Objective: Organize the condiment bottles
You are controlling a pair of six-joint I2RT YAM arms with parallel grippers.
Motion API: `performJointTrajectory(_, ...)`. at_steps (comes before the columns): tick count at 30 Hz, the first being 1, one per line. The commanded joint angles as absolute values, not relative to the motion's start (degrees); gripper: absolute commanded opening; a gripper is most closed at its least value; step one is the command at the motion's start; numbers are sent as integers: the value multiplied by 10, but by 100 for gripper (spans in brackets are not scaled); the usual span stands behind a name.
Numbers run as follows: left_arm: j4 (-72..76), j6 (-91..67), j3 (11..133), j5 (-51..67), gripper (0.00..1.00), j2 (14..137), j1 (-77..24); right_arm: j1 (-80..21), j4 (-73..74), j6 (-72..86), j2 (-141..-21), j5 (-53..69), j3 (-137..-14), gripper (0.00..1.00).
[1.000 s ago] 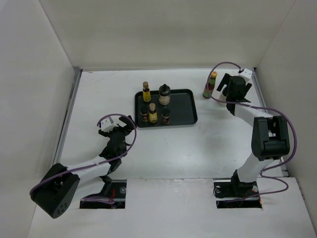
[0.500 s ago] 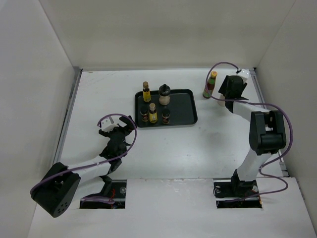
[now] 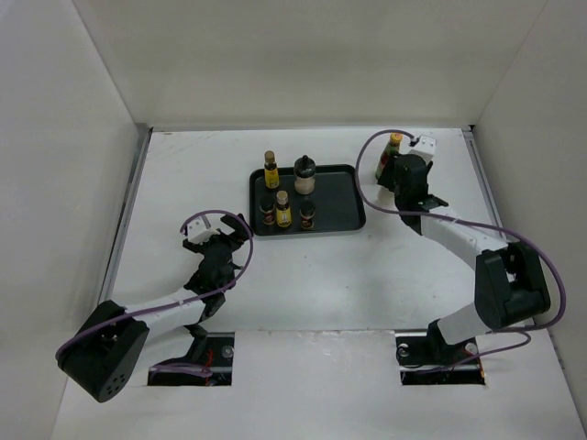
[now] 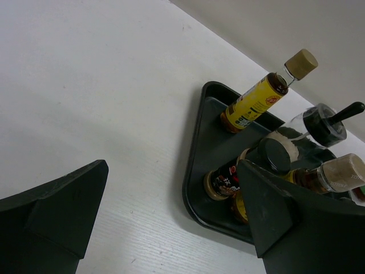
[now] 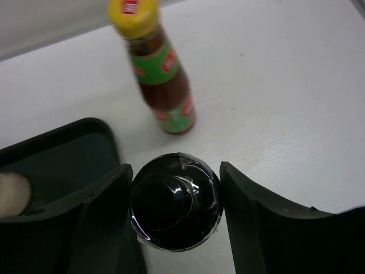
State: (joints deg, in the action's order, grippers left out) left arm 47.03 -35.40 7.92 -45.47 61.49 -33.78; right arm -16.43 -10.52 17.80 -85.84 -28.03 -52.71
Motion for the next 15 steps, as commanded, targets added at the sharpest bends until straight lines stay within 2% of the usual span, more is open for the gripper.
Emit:
performJointTrajectory(1, 494, -358, 98, -450, 100, 604, -335, -208, -152, 186, -838, -273, -576, 59)
performJointTrajectory(10, 491, -357, 94, -454, 100, 595, -334, -265, -180, 178, -1034, -214, -766, 59)
performJointTrajectory(15, 491, -356, 95, -455, 100, 597, -334, -271, -185, 164, -1108, -210, -823, 60)
